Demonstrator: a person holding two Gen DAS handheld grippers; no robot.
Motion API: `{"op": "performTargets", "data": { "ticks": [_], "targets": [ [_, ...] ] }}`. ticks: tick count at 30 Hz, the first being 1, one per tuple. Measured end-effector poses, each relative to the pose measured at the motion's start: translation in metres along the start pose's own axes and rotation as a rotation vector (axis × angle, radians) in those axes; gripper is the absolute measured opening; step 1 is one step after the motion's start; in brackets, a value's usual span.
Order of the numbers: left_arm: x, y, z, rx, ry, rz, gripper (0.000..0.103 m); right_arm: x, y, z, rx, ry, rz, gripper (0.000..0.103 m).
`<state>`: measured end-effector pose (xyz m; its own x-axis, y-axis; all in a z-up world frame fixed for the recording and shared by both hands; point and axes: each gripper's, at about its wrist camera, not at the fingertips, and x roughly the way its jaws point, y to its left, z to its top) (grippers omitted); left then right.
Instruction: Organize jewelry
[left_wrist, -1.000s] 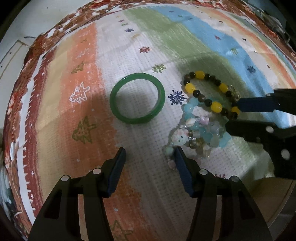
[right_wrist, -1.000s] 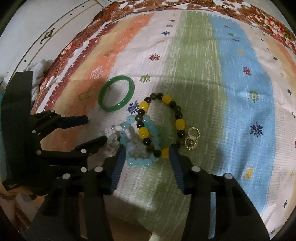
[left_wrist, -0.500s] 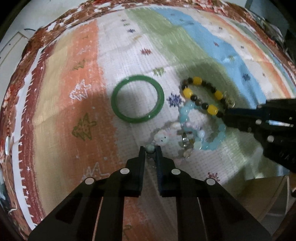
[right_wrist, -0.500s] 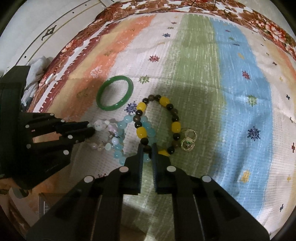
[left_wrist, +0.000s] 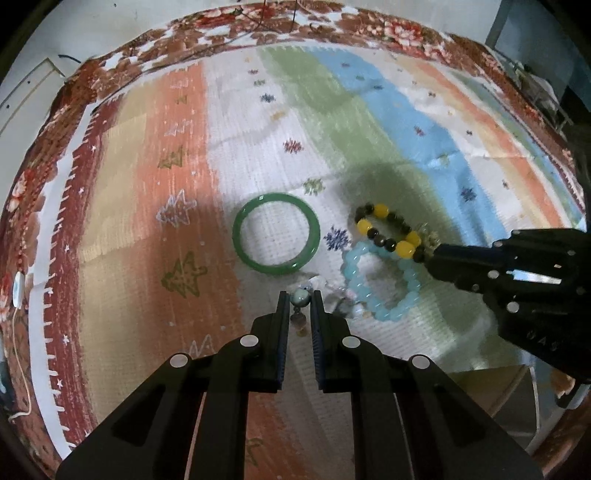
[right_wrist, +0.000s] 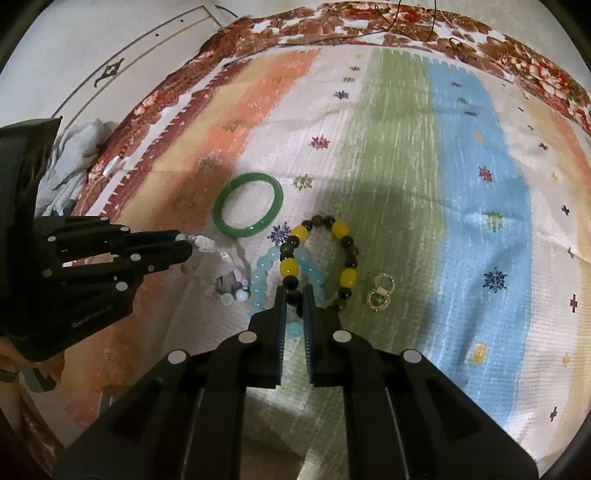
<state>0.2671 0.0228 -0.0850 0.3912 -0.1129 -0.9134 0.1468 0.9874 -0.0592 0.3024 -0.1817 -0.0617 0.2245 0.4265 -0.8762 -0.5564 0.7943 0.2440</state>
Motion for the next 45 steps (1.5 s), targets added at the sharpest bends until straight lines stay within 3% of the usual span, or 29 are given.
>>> {"op": "performTargets", "data": {
  "ticks": [2,4,13,21,24,30,45],
  "targets": [
    [-0.008,0.0,0.002,0.002,-0.021,0.012,0.011,-0.004,0.001,0.001,-0.001,-0.007,0.005,0.009],
    [-0.012,0.001,0.003,-0.003,-0.032,0.014,0.011,-0.007,0.003,0.002,-0.002,-0.016,0.006,0.001],
    [-0.034,0.008,0.005,-0.029,-0.085,-0.002,0.011,-0.024,0.01,0.002,-0.012,-0.047,0.014,0.001],
    [-0.046,0.007,0.004,-0.033,-0.111,-0.018,0.011,-0.01,0.01,-0.002,-0.021,-0.007,-0.004,0.001],
    [-0.047,0.007,0.004,-0.033,-0.114,-0.021,0.011,-0.003,0.01,-0.002,-0.028,0.005,-0.017,0.005],
    [-0.045,0.007,0.004,-0.036,-0.103,-0.024,0.011,0.012,0.005,-0.004,-0.016,0.039,-0.008,0.028],
    [-0.035,0.005,0.005,-0.032,-0.081,-0.027,0.011,0.034,0.001,-0.009,-0.049,0.077,-0.048,0.028]
  ]
}}
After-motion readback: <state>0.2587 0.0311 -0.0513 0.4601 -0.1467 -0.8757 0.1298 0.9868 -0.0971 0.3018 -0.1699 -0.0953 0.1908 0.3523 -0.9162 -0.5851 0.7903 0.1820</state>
